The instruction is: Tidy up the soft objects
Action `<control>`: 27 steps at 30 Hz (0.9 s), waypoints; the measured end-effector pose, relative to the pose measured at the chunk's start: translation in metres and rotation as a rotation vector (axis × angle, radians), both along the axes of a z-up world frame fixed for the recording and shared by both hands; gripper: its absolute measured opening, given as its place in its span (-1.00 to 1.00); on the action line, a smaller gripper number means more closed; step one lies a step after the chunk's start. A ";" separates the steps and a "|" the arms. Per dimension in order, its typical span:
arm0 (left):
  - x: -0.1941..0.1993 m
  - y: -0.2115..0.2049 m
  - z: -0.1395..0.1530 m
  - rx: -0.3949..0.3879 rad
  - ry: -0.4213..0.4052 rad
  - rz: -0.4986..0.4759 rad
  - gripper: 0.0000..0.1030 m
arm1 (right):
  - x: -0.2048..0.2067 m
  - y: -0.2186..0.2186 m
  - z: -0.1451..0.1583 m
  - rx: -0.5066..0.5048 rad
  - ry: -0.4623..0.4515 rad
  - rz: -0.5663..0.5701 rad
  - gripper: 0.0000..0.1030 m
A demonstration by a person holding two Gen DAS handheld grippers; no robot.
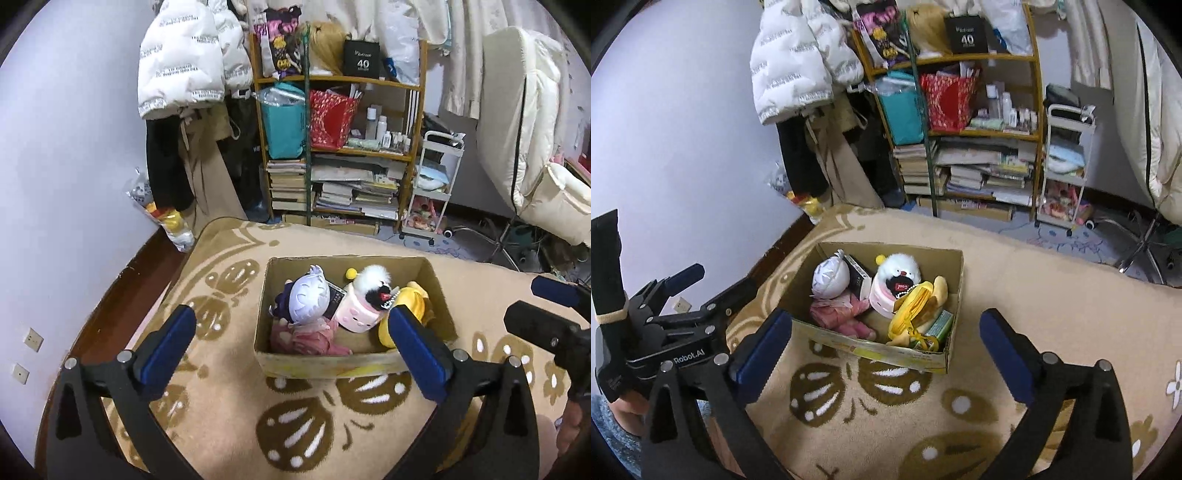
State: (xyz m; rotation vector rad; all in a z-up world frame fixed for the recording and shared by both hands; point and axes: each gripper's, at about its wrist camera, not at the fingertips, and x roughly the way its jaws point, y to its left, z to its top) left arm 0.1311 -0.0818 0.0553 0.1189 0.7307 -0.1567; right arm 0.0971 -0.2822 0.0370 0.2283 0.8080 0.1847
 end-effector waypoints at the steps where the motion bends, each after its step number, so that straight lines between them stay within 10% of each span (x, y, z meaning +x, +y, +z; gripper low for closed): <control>1: -0.006 0.001 0.003 0.000 -0.013 0.001 0.99 | -0.006 -0.001 0.003 0.004 -0.009 0.001 1.00; 27: -0.153 0.056 0.019 0.028 -0.329 0.050 0.99 | -0.144 0.019 0.032 -0.091 -0.346 -0.086 1.00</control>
